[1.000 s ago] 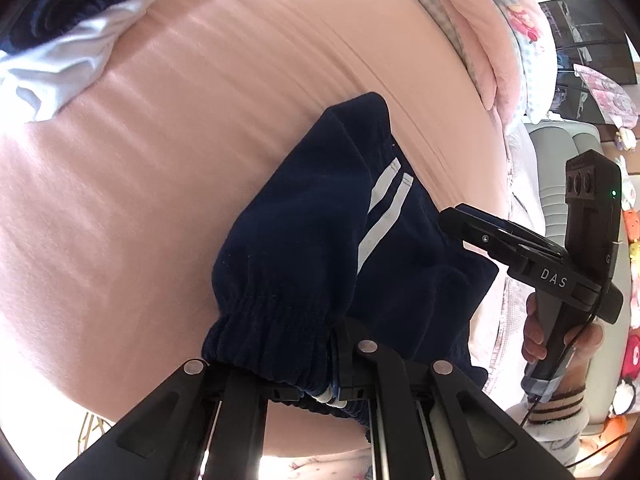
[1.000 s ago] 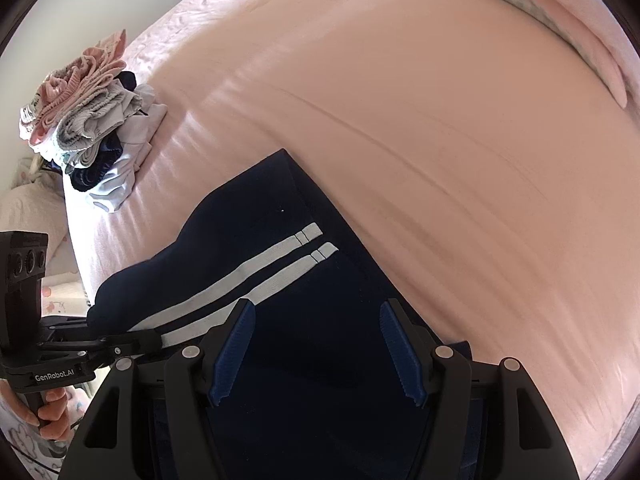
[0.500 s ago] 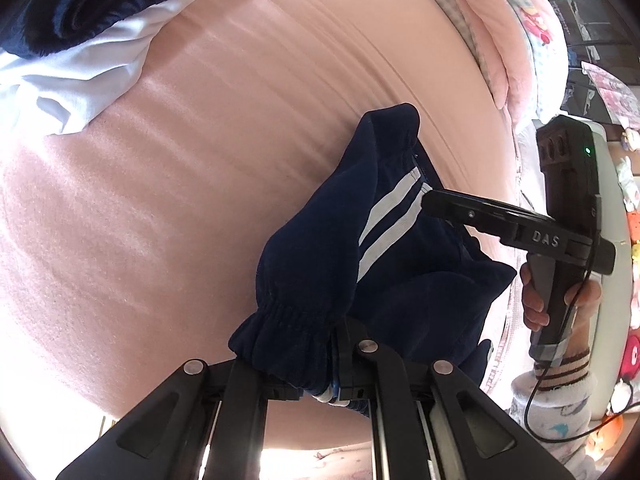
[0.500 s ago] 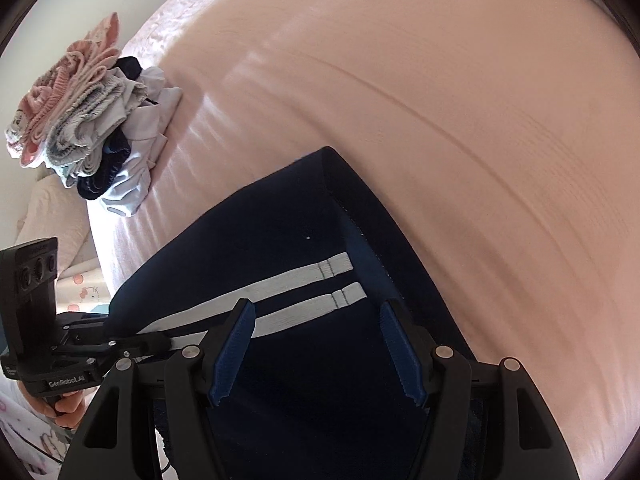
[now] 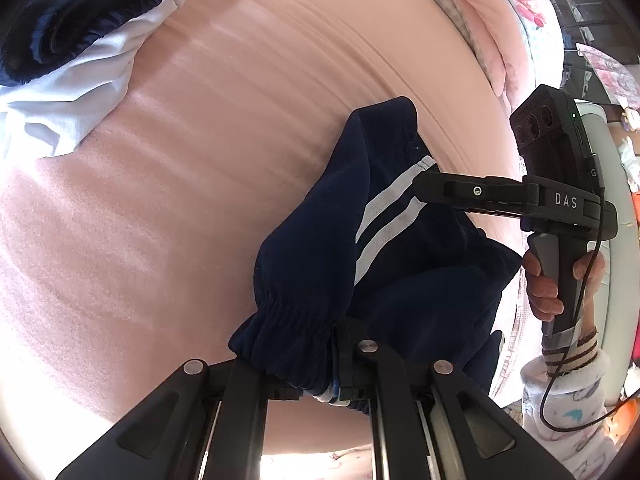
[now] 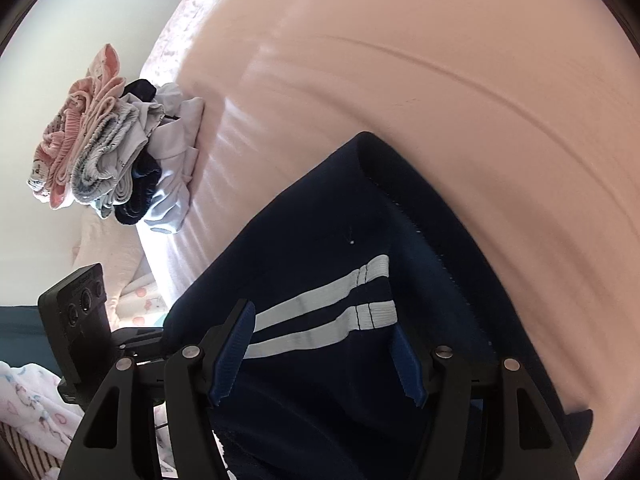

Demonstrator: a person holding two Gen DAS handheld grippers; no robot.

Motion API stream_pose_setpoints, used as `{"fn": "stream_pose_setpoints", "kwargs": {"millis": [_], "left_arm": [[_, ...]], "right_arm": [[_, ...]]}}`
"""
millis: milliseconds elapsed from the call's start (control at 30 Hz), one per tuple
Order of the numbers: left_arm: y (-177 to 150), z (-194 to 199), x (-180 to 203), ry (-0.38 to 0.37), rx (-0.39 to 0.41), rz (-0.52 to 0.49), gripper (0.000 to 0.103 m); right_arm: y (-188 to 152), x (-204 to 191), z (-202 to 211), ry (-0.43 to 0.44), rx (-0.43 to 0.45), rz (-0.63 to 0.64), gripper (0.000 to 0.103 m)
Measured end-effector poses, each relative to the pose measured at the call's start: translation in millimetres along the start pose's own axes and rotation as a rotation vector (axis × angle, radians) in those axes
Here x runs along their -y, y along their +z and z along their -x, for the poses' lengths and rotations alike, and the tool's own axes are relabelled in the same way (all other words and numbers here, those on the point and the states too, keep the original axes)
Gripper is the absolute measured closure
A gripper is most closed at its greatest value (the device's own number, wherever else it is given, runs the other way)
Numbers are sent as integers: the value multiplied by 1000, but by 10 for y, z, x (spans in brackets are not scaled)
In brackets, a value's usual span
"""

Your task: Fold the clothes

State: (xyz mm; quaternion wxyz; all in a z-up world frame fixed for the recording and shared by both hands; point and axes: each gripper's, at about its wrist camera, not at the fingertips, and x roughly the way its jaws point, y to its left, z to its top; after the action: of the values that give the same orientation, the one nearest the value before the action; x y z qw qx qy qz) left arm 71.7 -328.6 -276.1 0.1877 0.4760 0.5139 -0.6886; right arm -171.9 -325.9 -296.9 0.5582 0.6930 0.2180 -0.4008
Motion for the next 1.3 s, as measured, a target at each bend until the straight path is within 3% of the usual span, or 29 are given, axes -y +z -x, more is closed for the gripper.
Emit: {"fn": "stream_pose_setpoints", "kwargs": {"millis": [367, 500, 600, 633, 700, 733, 867, 933, 1067, 1200, 1300], "left_arm": [[-34, -65, -53, 14, -7, 1, 96], [-51, -64, -75, 16, -1, 11, 96], [-61, -95, -62, 27, -1, 22, 96], [-62, -100, -68, 27, 0, 31, 96], [-65, -116, -112, 14, 3, 65, 96], [-67, -129, -150, 2, 4, 91, 96], [-67, -148, -198, -18, 6, 113, 96], [-76, -141, -195, -15, 9, 111, 96], [-79, -97, -153, 5, 4, 107, 96], [-103, 11, -91, 6, 6, 88, 96], [-100, 101, -61, -10, 0, 75, 96]], "right_arm": [[25, 202, -118, 137, 60, -209, 39], [-44, 404, -90, 243, 108, -331, 39], [-112, 518, -68, 285, 144, -424, 48], [-134, 518, -67, 259, 150, -426, 58], [-180, 512, -66, 180, 158, -428, 91], [-215, 514, -76, 150, 170, -436, 101], [-304, 503, -93, 174, 238, -468, 101], [-320, 417, -92, 137, 268, -467, 101], [-309, 21, -101, -60, 342, -363, 97], [-257, -340, -103, -172, 375, -223, 97], [-234, -469, -131, -111, 376, -211, 97]]}}
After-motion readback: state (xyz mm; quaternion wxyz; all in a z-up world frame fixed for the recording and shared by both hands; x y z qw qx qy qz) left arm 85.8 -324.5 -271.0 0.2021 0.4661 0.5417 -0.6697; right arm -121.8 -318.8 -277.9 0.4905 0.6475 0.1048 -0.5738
